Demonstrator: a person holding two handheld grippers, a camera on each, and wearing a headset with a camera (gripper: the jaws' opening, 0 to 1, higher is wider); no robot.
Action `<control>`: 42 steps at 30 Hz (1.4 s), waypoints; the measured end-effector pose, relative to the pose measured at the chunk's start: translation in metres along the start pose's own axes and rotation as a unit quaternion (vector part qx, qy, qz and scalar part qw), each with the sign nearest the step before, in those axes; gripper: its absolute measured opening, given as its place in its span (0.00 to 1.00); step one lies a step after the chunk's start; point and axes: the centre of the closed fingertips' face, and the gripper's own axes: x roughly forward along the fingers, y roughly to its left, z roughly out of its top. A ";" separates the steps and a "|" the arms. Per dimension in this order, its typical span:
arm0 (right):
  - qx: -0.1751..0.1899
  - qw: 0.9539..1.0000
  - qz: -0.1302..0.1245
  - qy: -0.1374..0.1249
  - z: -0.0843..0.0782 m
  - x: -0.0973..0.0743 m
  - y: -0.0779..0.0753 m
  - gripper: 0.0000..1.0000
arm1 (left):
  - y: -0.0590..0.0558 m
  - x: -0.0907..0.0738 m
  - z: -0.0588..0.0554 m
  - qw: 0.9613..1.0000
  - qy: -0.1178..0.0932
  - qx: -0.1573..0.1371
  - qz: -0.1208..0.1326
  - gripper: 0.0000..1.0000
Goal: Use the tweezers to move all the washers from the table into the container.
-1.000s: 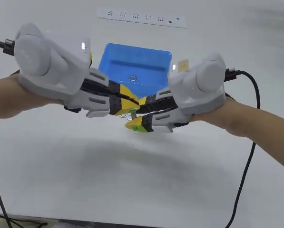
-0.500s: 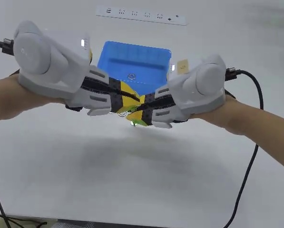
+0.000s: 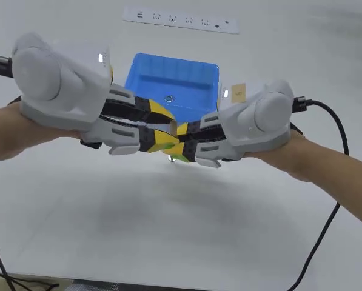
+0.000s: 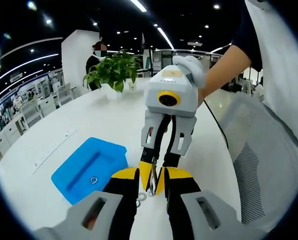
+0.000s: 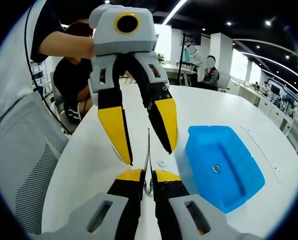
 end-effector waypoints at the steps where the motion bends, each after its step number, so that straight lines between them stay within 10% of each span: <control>1: -0.001 1.000 0.000 0.000 0.000 0.000 0.000 0.08 | 0.001 -0.001 0.000 1.000 -0.003 -0.003 0.005 0.27; 13: 0.010 1.000 -0.010 -0.005 0.003 -0.003 0.001 0.08 | -0.009 -0.023 -0.010 0.998 -0.020 -0.043 0.043 0.29; 23: 0.008 1.000 -0.016 -0.017 0.016 -0.013 -0.004 0.08 | -0.013 -0.048 -0.010 0.987 -0.078 -0.118 0.079 0.37; 42: -0.013 0.998 -0.040 -0.045 0.060 -0.039 -0.026 0.08 | -0.035 -0.063 -0.026 0.975 -0.100 -0.169 0.106 0.60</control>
